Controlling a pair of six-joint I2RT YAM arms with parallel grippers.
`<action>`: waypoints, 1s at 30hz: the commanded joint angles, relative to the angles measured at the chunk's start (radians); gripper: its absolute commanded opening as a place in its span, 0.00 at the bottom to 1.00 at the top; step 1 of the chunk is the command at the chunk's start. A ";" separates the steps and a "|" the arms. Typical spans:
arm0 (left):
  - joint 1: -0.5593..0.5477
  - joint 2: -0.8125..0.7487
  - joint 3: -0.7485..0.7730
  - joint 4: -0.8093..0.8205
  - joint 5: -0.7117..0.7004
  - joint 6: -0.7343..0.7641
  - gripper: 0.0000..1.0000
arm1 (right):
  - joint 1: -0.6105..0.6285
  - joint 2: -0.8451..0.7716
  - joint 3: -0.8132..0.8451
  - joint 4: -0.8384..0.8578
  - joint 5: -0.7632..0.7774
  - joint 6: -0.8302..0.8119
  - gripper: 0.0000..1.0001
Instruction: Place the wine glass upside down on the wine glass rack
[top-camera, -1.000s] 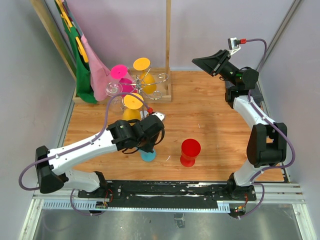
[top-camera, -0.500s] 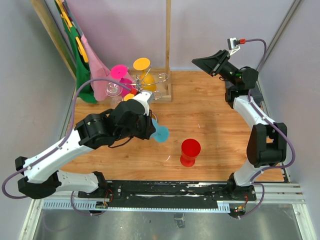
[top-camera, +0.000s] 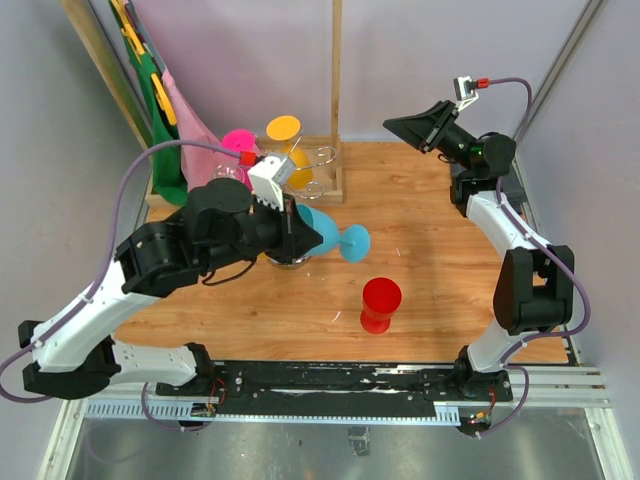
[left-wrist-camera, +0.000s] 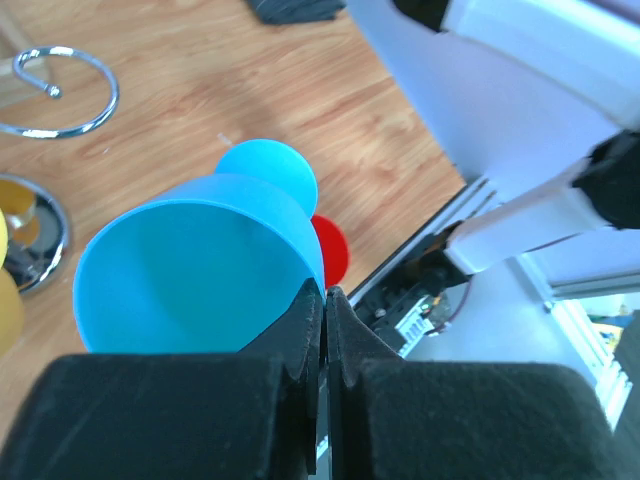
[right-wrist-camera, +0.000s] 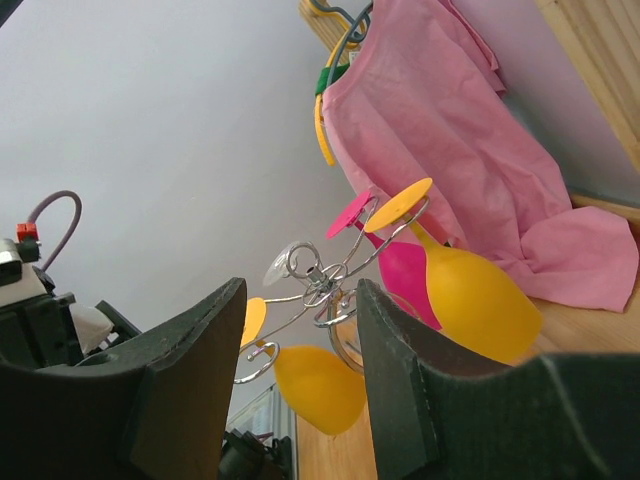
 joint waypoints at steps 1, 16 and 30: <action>-0.012 -0.078 0.011 0.154 0.076 -0.003 0.00 | -0.015 0.002 0.007 0.015 -0.028 -0.032 0.50; -0.013 -0.344 -0.135 0.577 -0.075 0.082 0.00 | -0.011 -0.003 0.011 0.034 -0.046 -0.030 0.50; -0.012 -0.280 -0.104 0.771 -0.076 0.220 0.00 | 0.013 -0.039 0.014 0.043 -0.063 -0.030 0.50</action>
